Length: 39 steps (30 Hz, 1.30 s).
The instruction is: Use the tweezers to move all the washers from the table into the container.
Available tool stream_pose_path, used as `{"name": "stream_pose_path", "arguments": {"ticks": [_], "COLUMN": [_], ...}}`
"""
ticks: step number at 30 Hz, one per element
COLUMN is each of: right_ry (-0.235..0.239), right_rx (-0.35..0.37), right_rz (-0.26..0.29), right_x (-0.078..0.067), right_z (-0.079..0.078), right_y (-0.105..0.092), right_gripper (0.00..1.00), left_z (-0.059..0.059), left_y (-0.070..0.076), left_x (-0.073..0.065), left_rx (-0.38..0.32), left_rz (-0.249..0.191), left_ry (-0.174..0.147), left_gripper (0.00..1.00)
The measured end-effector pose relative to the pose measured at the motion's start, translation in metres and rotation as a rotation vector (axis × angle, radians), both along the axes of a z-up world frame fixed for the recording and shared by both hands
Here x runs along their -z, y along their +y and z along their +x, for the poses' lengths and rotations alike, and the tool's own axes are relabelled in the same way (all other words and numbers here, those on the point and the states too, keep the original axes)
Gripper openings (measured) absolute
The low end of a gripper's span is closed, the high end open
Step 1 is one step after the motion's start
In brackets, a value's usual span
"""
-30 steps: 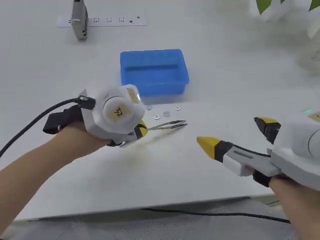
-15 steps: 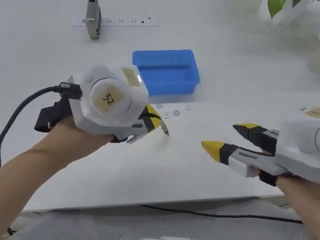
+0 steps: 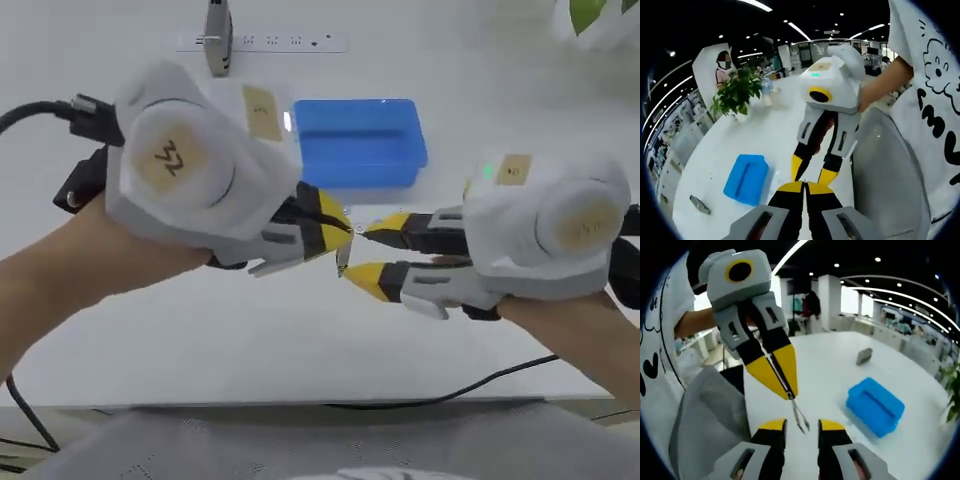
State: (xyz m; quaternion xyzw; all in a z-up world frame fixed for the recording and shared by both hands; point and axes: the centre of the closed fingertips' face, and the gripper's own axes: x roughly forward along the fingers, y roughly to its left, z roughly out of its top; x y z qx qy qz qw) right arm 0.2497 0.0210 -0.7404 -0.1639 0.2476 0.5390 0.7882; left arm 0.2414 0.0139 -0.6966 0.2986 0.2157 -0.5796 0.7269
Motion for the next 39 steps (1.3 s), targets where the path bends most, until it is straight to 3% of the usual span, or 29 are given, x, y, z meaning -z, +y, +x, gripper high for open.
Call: {"name": "stream_pose_path", "arguments": {"ticks": [6,10,16,19,20,21,22,24,26,27,29,32,33,36,39], "right_ry": [0.013,-0.004,-0.05,-0.054,-0.045,-0.038,-0.031,-0.021,-0.018,-0.024,-0.038,-0.034,-0.034,-0.018,-0.002], "right_rx": [-0.087,-0.114,-0.137,-0.118,-0.095,-0.079,-0.057,-0.016,0.018,0.043,0.087,0.138,0.153,0.164,0.172], "right_rz": [0.01,-0.01,-0.028,-0.031,-0.014,-0.003,0.012,0.038,0.057,0.063,0.089,0.146,0.187,0.185,0.189], "right_x": [-0.005,-0.003,-0.004,-0.002,-0.002,-0.002,-0.002,-0.001,-0.001,0.0,-0.001,-0.006,-0.009,-0.001,0.009], "right_z": [-0.008,-0.009,-0.009,-0.004,-0.001,0.002,0.006,0.015,0.023,0.029,0.042,0.054,0.059,0.069,0.077], "right_y": [0.012,0.013,0.012,0.01,0.009,0.008,0.008,0.007,0.006,0.005,0.005,0.007,0.009,0.009,0.012], "right_gripper": [0.15,0.09,0.05,0.03,0.03,0.03,0.03,0.03,0.02,0.02,0.02,0.02,0.02,0.02,0.02], "left_z": [-0.007,-0.011,-0.008,0.006,0.01,0.012,0.014,0.018,0.026,0.027,0.027,0.02,0.019,0.008,0.004], "left_y": [-0.004,-0.008,-0.009,-0.007,-0.005,-0.004,-0.001,0.009,0.024,0.035,0.059,0.086,0.1,0.127,0.159], "left_x": [-0.007,-0.01,-0.013,-0.013,-0.014,-0.014,-0.014,-0.009,-0.011,-0.009,-0.001,0.012,0.015,0.03,0.039], "left_rx": [0.071,0.108,0.086,-0.042,-0.104,-0.147,-0.196,-0.327,-0.45,-0.53,-0.666,-0.769,-0.828,-0.931,-1.047], "left_rz": [0.027,0.045,0.036,-0.016,-0.051,-0.074,-0.095,-0.135,-0.197,-0.227,-0.243,-0.217,-0.212,-0.182,-0.169], "left_ry": [-0.02,-0.028,-0.034,-0.102,-0.113,-0.115,-0.114,-0.076,-0.1,-0.096,-0.098,-0.11,-0.131,-0.121,-0.165], "left_gripper": [0.0,0.0,0.0,0.0,0.0,0.03,0.12,0.25,0.27,0.31,0.39,0.48,0.51,0.61,0.66]}}
